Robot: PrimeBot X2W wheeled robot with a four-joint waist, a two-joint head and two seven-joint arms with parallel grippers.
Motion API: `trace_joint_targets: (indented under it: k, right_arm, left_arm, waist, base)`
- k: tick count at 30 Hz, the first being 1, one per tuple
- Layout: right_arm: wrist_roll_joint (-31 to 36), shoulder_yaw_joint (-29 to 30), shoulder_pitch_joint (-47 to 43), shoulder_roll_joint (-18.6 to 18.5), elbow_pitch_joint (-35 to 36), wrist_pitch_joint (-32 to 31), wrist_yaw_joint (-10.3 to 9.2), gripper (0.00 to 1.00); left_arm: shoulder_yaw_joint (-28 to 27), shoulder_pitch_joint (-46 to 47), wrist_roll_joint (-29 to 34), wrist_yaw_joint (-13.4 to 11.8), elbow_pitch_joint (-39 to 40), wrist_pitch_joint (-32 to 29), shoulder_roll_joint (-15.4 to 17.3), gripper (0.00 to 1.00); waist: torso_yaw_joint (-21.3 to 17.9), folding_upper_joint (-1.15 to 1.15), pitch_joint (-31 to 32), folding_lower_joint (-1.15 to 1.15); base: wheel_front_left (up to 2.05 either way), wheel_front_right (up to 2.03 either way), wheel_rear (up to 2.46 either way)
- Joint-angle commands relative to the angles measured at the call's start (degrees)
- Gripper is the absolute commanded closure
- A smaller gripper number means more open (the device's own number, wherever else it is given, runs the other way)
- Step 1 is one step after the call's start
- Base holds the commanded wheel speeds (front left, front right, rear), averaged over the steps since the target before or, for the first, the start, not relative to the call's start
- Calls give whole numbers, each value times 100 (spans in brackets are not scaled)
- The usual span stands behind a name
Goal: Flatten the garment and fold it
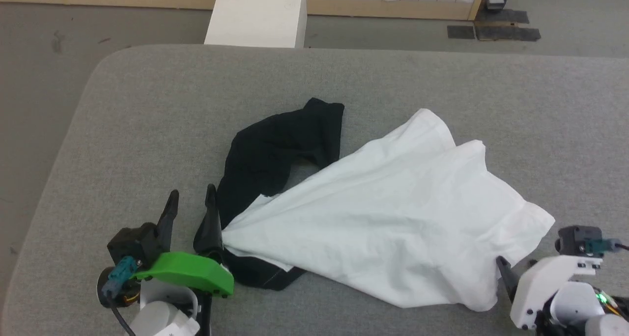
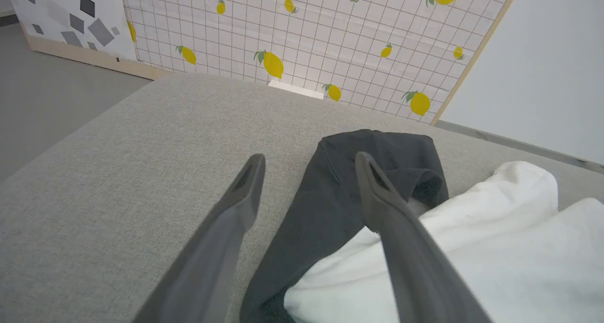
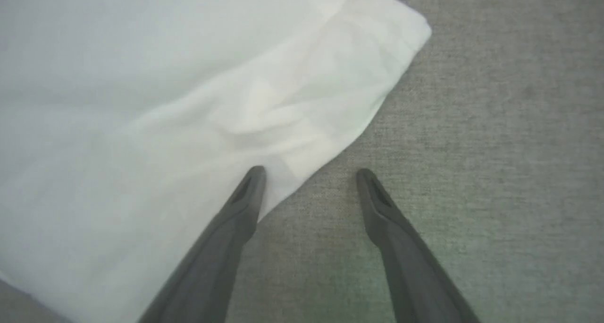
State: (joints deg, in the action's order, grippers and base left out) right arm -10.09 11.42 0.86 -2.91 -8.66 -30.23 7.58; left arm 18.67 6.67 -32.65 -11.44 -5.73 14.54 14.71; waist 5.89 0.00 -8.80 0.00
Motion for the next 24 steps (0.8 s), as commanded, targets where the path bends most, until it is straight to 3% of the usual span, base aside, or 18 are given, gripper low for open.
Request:
trace_joint_targets:
  k: [1,3,6,11,15,19,24]
  right_arm:
    - [20,-96,147,3,-102,-168,-9,0]
    - [-10,-227,262,3,-198,-364,-9,0]
    - [53,-337,365,3,-270,-643,-9,98]
    - [303,44,427,3,278,-538,-9,100]
    - [429,100,660,3,1283,-324,-9,100]
    - [507,-355,1317,3,1983,-359,-9,100]
    - [652,-1298,2621,3,1416,-469,-9,100]
  left_arm:
    - [-77,102,116,60,40,41,-68,0]
    - [-170,121,228,118,71,43,-151,0]
    - [-280,124,366,218,43,44,-268,0]
    - [-384,142,504,391,-81,45,-433,0]
    - [-475,157,592,497,-137,45,-522,0]
    - [-555,201,667,576,-157,45,-602,0]
    - [-589,342,749,709,-190,45,-738,0]
  waist:
    - [23,0,-135,0]
    - [28,0,-214,0]
    - [40,0,-287,0]
    - [124,0,-273,0]
    - [188,0,-209,0]
    - [263,0,-217,0]
    - [466,0,-366,0]
  base:
    - [0,0,0]
    - [0,0,0]
    - [0,0,0]
    - [0,0,0]
    - [0,0,0]
    - [0,0,0]
    - [0,0,0]
